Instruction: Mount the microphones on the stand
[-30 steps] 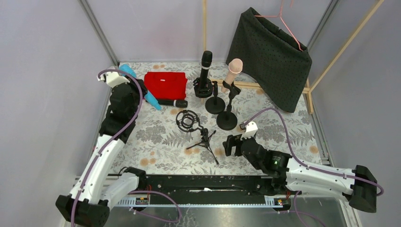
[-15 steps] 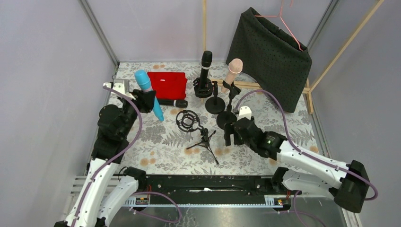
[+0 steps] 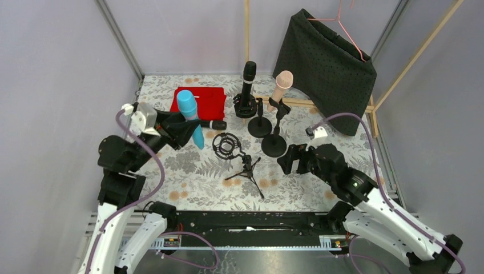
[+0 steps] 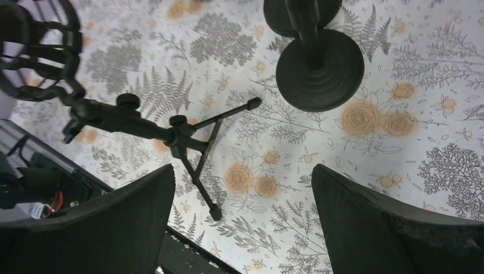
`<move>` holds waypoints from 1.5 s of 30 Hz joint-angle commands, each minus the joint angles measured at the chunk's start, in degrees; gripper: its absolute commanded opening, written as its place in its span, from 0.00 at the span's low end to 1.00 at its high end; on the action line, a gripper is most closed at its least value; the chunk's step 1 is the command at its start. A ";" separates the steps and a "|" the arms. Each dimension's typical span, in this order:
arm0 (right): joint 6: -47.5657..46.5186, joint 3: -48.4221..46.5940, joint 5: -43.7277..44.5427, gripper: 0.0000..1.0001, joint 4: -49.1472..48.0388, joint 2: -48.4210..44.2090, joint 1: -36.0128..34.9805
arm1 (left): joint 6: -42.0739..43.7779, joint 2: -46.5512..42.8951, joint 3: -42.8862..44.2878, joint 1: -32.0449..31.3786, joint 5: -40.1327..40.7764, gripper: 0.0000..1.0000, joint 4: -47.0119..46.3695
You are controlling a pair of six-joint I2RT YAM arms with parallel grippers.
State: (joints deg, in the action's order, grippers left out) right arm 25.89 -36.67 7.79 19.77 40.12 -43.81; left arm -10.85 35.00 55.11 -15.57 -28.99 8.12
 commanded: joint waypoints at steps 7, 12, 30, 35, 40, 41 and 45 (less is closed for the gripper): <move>-3.04 4.49 -5.72 0.99 -2.80 -8.38 0.26 | -4.56 4.02 2.63 -0.07 -21.05 0.00 -18.17; -4.11 6.33 -11.68 0.99 -8.21 -11.76 0.28 | -7.76 6.95 1.54 -0.43 -24.28 0.00 -24.81; -3.92 7.76 -19.68 0.99 -14.96 -12.93 0.29 | 8.82 15.59 0.55 -17.38 -10.82 0.00 -17.86; -4.59 7.61 -19.49 0.99 -12.80 -13.95 0.25 | 12.17 16.47 0.01 -17.71 -8.17 0.00 -15.79; -4.72 7.92 -19.39 0.99 -12.14 -14.52 0.20 | 13.49 16.99 -0.71 -17.73 -6.89 0.00 -15.69; -4.75 8.02 -19.39 0.99 -12.20 -14.62 0.22 | 13.63 17.17 -0.71 -17.74 -6.73 0.00 -15.60; -4.64 8.31 -19.39 0.99 -12.20 -14.60 0.25 | 13.88 17.47 -1.24 -17.74 -6.29 0.00 -15.59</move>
State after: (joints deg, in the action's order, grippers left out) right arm 22.24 -28.75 -10.68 8.27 25.98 -43.75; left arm 1.17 52.27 54.54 -33.08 -36.97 -5.65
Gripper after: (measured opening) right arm 0.987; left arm 0.416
